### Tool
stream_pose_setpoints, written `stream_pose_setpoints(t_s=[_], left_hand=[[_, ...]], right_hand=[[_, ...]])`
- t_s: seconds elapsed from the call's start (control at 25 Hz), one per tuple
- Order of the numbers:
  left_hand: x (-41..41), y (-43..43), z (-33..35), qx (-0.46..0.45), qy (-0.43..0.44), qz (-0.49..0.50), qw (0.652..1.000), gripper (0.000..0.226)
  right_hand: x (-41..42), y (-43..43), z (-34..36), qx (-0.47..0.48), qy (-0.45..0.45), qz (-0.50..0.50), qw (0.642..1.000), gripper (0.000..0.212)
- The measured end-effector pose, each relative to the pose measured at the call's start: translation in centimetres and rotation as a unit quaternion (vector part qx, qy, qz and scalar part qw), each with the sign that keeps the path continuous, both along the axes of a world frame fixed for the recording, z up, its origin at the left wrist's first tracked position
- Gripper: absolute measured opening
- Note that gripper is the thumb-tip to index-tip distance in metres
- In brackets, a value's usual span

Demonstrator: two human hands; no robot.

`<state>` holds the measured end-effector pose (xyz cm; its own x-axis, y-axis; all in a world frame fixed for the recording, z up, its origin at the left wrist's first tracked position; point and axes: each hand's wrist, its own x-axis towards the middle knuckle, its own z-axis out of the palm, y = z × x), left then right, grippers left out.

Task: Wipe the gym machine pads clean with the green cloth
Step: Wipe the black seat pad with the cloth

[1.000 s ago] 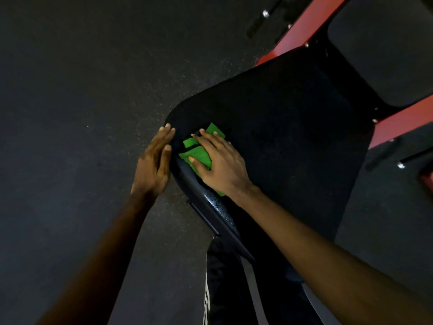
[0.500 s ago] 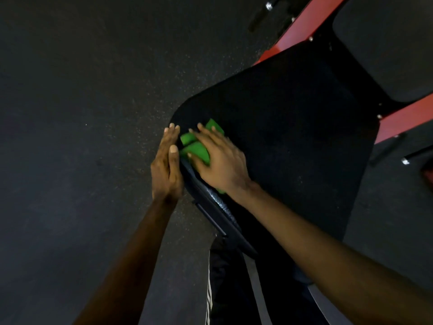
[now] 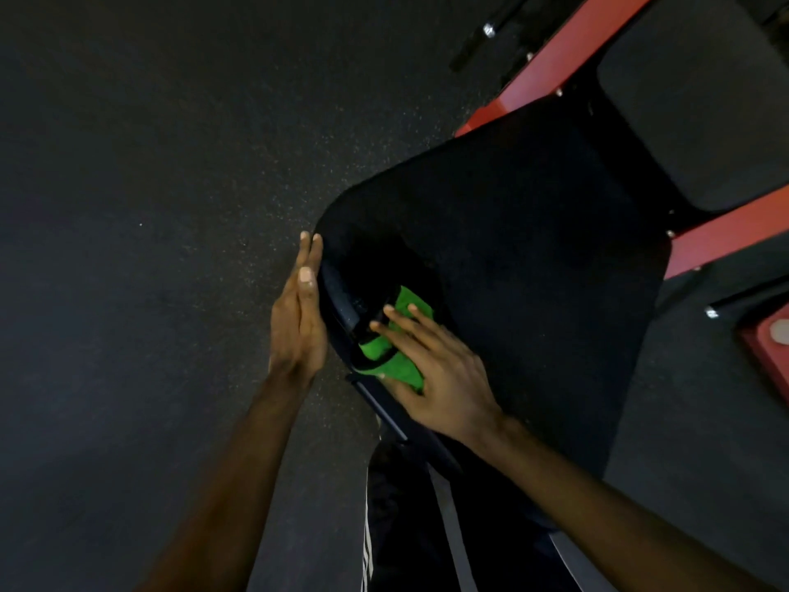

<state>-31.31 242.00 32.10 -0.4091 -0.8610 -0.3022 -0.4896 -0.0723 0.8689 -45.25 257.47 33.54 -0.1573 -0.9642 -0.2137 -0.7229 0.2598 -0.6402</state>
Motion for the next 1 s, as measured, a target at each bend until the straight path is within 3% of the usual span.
stream_pose_setpoints(t_s=[0.24, 0.32, 0.44, 0.72, 1.0], left_hand=[[-0.3, 0.5, 0.1, 0.030, 0.071, 0.037, 0.996, 0.056], [-0.8, 0.7, 0.3, 0.030, 0.058, 0.041, 0.997, 0.056], [-1.3, 1.1, 0.8, 0.021, 0.036, 0.029, 0.999, 0.059], [-2.2, -0.1, -0.5, -0.025, -0.047, -0.014, 0.998, 0.054], [-2.3, -0.3, -1.6, -0.069, -0.064, -0.025, 0.995, 0.050]], right_hand=[[-0.6, -13.0, -1.7, -0.028, -0.013, -0.081, 0.996, 0.056], [-1.5, -16.0, -1.9, -0.006, -0.006, -0.071, 0.997, 0.054], [-2.4, -15.1, -1.9, -0.010, -0.017, -0.061, 0.998, 0.053], [-1.7, -0.8, -0.6, 0.013, 0.008, -0.090, 0.996, 0.055], [-5.7, -15.8, -3.5, 0.046, 0.032, -0.184, 0.981, 0.050]])
